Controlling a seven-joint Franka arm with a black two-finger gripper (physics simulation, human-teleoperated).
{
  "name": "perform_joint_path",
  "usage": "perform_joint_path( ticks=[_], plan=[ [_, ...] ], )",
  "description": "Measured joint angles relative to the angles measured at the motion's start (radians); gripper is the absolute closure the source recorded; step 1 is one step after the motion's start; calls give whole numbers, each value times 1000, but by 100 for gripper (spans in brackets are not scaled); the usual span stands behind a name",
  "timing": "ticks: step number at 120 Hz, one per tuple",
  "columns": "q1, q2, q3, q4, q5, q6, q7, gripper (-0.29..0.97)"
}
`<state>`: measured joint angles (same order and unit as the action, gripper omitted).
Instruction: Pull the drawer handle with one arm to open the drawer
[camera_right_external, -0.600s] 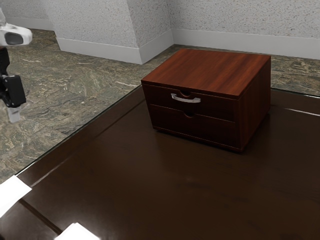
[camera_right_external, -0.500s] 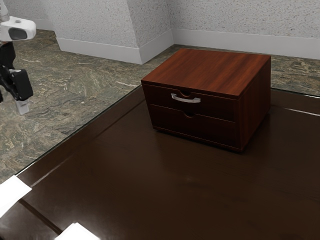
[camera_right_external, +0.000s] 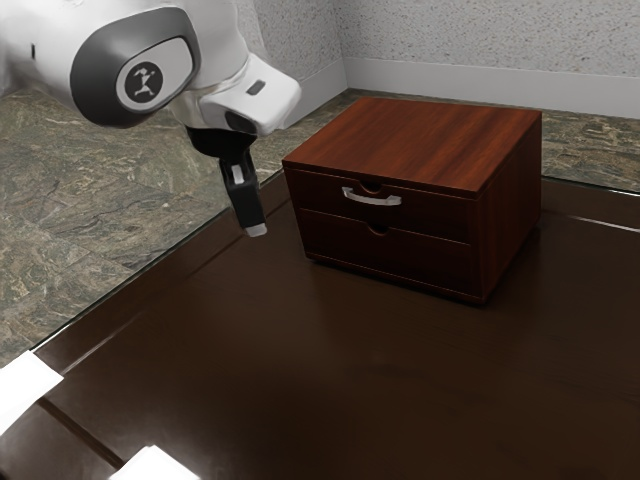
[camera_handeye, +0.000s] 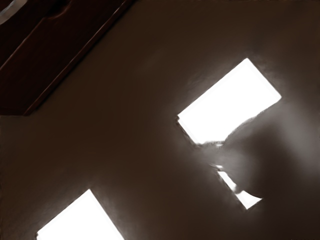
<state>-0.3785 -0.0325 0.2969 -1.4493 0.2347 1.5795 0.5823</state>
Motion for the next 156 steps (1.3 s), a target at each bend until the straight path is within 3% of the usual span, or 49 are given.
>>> perform_joint_path(
  ticks=[17,34,68,99,156],
  plan=[
    [-16,-2,3,-69,23,133,115,0],
    [25,24,8,-79,37,243,224,0],
    [109,91,12,-91,26,354,386,0],
    [55,96,10,-145,21,446,488,0],
    [42,134,-1,-166,20,628,603,0]
  ],
)
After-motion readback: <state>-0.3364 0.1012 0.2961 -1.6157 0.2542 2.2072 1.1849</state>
